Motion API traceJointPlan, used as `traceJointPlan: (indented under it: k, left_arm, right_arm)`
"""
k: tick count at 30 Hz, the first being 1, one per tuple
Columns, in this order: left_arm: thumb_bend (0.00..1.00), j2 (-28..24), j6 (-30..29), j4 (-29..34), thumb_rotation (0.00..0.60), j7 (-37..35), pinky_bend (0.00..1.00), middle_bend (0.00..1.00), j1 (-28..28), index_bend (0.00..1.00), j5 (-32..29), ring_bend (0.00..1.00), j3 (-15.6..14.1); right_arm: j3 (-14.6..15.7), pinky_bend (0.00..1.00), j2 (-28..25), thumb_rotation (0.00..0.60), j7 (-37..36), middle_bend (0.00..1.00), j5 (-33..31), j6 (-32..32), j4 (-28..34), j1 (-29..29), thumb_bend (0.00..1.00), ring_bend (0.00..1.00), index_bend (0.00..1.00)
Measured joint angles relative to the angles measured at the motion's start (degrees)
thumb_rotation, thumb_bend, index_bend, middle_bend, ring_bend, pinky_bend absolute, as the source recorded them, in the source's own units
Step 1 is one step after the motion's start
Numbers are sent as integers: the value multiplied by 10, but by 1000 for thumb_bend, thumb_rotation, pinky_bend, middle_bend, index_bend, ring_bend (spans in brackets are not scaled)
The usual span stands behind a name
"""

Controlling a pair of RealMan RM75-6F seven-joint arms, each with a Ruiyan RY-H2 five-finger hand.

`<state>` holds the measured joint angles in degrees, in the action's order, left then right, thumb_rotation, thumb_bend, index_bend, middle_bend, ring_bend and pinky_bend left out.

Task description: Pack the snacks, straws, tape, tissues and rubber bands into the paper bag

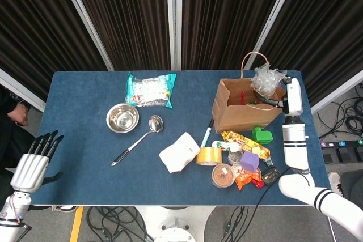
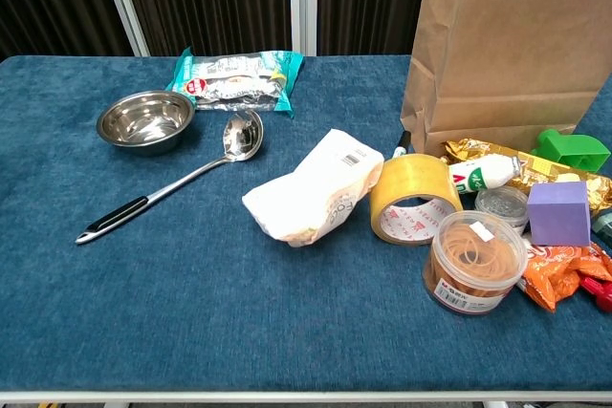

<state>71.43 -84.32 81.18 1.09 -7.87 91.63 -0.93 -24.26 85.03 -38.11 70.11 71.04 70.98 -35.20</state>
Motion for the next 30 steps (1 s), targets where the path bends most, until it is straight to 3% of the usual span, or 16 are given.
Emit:
traceJointPlan:
  k: [2,3,5,7,21,30]
  left_arm:
    - [156,0,1,0,600,-1,123,51,-1,66,-1,0,0]
    - [156,0,2,-1,600,-1,123,51,-1,66,-1,0,0]
    - [156,0,3,-2,600,-2,123,51,-2,66,-1,0,1]
    - [156,0,3,-2,600,-4,123,51,-2,66,-2,0,1]
    - [156,-1,-2,5,600,-5,123,51,-5,66,2,0,4]
    - [156,-6,-16,16,600,-1,123,51,-3,66,9,0,5]
  right_arm:
    - [6,104,-5,600,-13,301,15,-6,1,0,0,101,258]
    - [9,57,-8,600,-20,250,21,-8,1,0,0,55,200]
    - [13,1,-13,600,-36,161,38,-11,-1,-1,0,2,106]
    - [14,0,-15,600,-51,132,48,-12,-6,-4,0,0,64]
    - [1,0,-35,600,-61,134,59,7,25,-5,0,0,42]
    - [-13,0,-75,600,-39,167,94,45,133,-4,0,0,39]
